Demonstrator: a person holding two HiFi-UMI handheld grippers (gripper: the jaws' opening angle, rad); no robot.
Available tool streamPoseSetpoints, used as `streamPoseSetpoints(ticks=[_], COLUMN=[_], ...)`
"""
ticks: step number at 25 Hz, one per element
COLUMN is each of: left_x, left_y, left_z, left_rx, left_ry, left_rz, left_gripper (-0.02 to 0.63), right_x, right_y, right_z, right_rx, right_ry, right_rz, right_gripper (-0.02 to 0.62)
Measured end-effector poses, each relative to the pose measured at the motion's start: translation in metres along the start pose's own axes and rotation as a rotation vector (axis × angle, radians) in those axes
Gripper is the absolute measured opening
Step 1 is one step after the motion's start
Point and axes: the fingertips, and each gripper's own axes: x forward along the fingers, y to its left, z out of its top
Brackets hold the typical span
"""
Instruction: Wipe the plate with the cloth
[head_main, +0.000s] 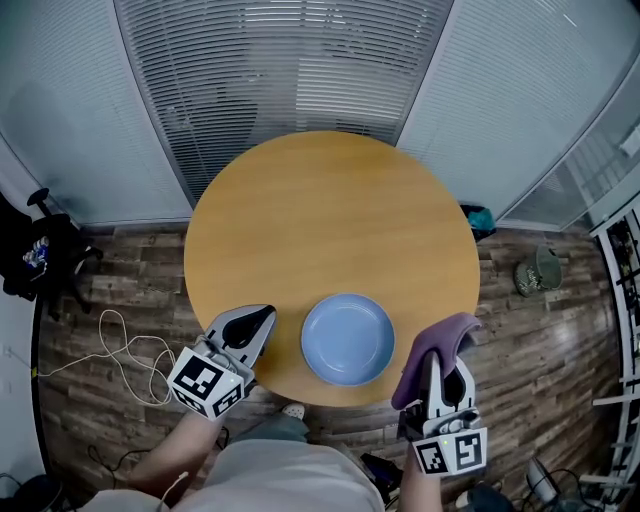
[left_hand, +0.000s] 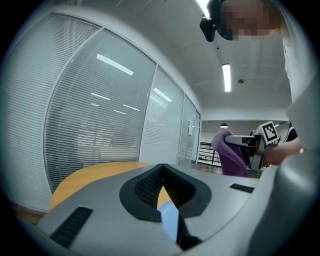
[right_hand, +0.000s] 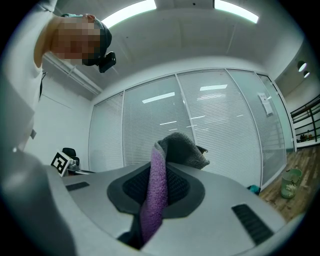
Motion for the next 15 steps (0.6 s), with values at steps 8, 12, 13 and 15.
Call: streamPoseSetpoints(ticks=[8,12,13,15], left_x=[0.003,0.001,0.000,-0.001], left_y=[0.006,0.008,0.009,0.012], left_z=[-0.001,0.000,0.000,0.000], left_rx=[0.001,0.000,0.000,0.002], left_ry=[0.000,0.003,0.003,0.001], left_rz=[-0.008,-0.007,-0.006,-0.004], left_gripper=[0.012,0.012,0.012,0.012], right_x=[0.002,0.001,0.002,0.004], right_y=[-0.004,-0.005,-0.004,-0.004], right_z=[-0.009,-0.008,-0.008,-0.006], right_rx=[0.004,0.005,0.004,0.002], right_ry=[0.024,0.021,0.019,0.014], right_rz=[-0.023,-0.030,-0.030,-0.031], right_gripper=[0.051,0.051,0.051,0.051])
